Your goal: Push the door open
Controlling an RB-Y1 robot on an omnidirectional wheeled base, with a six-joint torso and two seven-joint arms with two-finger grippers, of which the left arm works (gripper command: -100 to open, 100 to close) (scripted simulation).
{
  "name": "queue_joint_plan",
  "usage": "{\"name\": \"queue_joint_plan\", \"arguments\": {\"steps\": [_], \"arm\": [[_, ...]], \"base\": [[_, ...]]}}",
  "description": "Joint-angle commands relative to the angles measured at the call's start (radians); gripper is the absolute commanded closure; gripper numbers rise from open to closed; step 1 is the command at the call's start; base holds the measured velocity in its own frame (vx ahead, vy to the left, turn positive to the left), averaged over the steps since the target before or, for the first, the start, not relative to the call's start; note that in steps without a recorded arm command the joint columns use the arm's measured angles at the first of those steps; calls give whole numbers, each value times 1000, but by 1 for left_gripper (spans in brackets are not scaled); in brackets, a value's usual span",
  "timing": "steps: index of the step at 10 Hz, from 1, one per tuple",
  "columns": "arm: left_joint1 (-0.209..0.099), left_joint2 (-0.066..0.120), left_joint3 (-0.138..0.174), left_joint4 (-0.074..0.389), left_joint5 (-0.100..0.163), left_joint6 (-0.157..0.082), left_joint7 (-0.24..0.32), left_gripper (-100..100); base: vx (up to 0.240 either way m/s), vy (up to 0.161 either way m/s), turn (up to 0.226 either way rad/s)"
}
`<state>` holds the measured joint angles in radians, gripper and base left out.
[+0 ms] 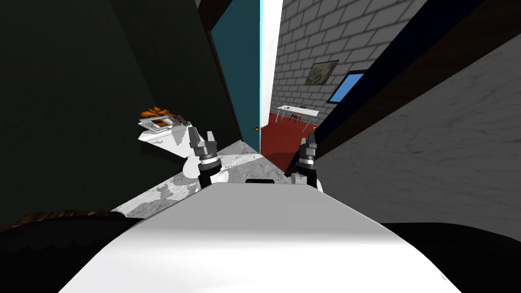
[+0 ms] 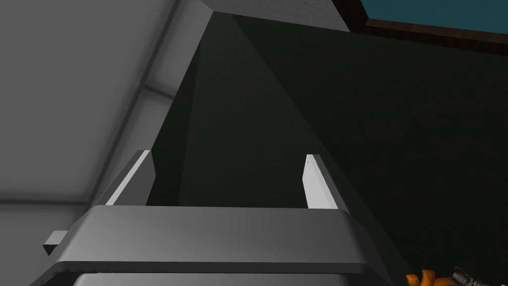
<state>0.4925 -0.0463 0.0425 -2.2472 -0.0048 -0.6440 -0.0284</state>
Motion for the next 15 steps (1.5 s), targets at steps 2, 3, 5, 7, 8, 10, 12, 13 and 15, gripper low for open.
{"name": "queue_joint_plan", "arguments": {"steps": [2,3,5,7,8,10,12,13,15], "arm": [[-17,13,1,41,0,-4,0,-100],[-29,21,2,70,0,-6,-1,-100],[-42,30,3,103,0,-10,-1,-100],[-59,40,4,144,0,-13,-2,-100],[-68,44,5,165,1,-15,-2,-100],[-88,54,6,215,1,-20,-2,-100],[-109,64,8,267,1,-25,-3,-100],[-121,68,9,295,1,-27,-3,-100],[-145,77,11,355,1,-33,-4,-100]], "base": [[28,57,-94],[105,51,-119],[105,59,-98],[66,37,-75],[69,50,-95],[71,61,-104],[72,85,-121],[92,100,-151],[86,91,-122]]}}
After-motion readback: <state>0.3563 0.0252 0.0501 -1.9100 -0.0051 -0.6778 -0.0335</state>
